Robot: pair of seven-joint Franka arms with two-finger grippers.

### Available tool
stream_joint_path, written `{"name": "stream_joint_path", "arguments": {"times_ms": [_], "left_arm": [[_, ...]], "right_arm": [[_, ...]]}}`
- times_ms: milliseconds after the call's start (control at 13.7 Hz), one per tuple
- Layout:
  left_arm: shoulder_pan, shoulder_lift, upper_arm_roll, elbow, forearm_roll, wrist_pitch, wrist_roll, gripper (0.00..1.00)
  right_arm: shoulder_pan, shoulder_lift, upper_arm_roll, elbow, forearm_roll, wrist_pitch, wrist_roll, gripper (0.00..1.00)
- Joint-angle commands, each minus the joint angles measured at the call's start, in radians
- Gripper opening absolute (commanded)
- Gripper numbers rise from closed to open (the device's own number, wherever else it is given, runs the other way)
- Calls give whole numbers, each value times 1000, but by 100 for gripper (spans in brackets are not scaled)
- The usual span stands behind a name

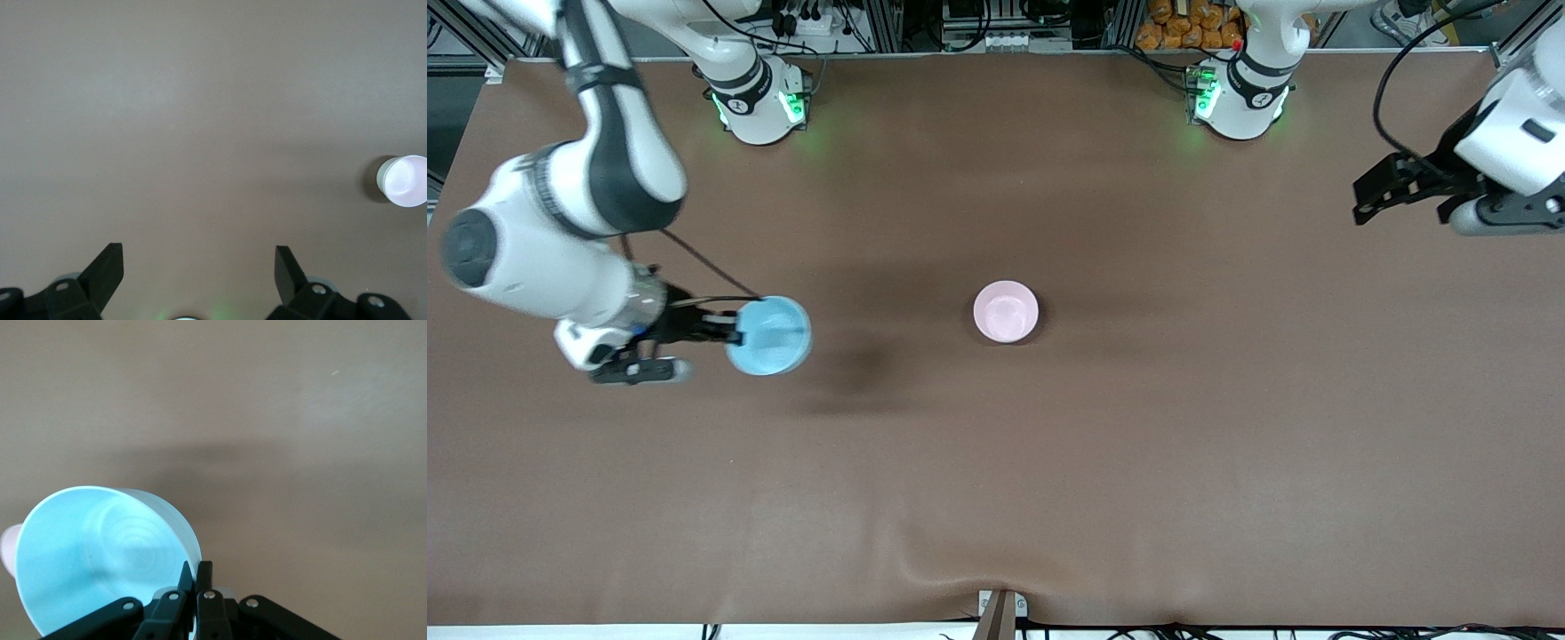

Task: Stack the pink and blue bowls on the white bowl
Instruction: 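Carry the blue bowl with the right gripper over the pink bowl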

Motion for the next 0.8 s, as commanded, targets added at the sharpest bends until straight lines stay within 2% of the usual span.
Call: {"name": "stream_joint_path", "arguments": {"times_ms": [0,292,438,584,731], "left_arm": [[-25,-53,39,-33,2,-13,0,100],[-27,-52,37,-30,2,-4,-3,100],[-25,-50,39,-25,3,-4,-1,100],[-25,-44,39,-25,14,-3,2,100],[-24,-38,40,-27,14,7,2,100]], "right_arm": [[139,-14,-9,-22,9,54,234,0],[343,55,-10,-13,1,165,511,0],[408,101,-10,-13,1,218,592,0],[484,163,-12,-13,0,332,717,0],[535,202,-19,-13,-28,371,778,0]]}}
